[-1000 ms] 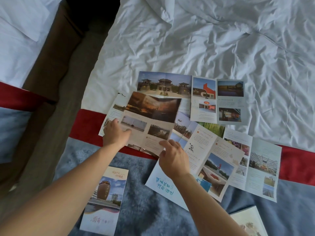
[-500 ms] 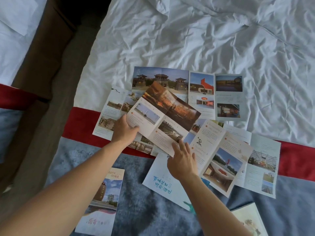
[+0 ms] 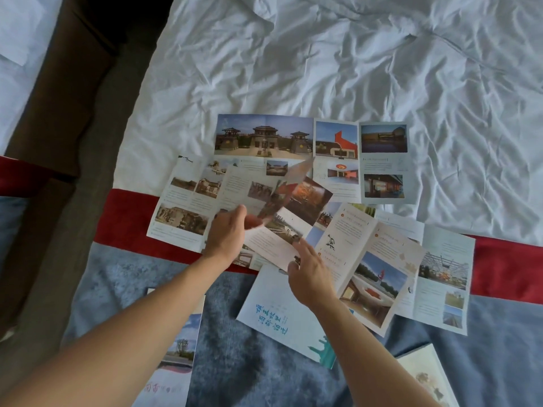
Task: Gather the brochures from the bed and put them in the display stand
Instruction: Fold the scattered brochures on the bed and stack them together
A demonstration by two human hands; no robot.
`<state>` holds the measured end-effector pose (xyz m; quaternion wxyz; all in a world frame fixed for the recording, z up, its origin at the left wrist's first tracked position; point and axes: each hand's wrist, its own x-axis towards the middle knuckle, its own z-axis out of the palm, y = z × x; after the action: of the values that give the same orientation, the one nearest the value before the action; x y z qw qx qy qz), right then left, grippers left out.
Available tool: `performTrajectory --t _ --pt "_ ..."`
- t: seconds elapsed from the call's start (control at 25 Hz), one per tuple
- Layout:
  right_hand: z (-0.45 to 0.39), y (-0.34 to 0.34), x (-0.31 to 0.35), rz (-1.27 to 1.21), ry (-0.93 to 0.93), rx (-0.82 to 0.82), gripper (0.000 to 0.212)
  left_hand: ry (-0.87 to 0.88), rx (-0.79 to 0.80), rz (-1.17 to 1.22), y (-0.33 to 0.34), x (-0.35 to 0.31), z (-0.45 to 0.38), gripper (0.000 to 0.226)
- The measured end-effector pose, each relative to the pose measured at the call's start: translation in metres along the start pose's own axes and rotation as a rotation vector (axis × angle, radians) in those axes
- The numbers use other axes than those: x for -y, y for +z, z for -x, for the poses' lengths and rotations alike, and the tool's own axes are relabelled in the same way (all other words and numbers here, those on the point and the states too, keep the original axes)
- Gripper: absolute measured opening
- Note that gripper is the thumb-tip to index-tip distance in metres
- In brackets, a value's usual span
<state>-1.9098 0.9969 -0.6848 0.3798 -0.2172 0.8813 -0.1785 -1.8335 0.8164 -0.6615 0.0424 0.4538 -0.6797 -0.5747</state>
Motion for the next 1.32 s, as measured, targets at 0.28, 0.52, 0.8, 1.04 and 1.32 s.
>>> performTrajectory --t 0.28,0.52,0.8,1.04,1.32 --pt "-0.002 -0.029 -0.035 -0.256 0.299 -0.349 0.048 0.022 0.053 -0.447 0.042 0.014 -0.021 0.054" --pt "0.006 -0.029 -0.068 -0.275 0.280 -0.353 0.057 -0.124 -0.113 -0.470 0.072 0.010 -0.043 0.019" --pt "0.008 -0.027 -0.047 -0.301 0.176 -0.279 0.062 -0.326 -0.310 -0.311 0.013 0.016 -0.048 0.026" --pt "0.008 -0.005 0.000 -0.240 0.107 -0.172 0.062 -0.339 -0.506 -0.182 -0.057 0.017 -0.041 0.021" --pt "0.008 -0.005 0.020 -0.324 0.132 -0.008 0.041 -0.240 -0.249 -0.034 -0.041 0.001 -0.030 0.010"
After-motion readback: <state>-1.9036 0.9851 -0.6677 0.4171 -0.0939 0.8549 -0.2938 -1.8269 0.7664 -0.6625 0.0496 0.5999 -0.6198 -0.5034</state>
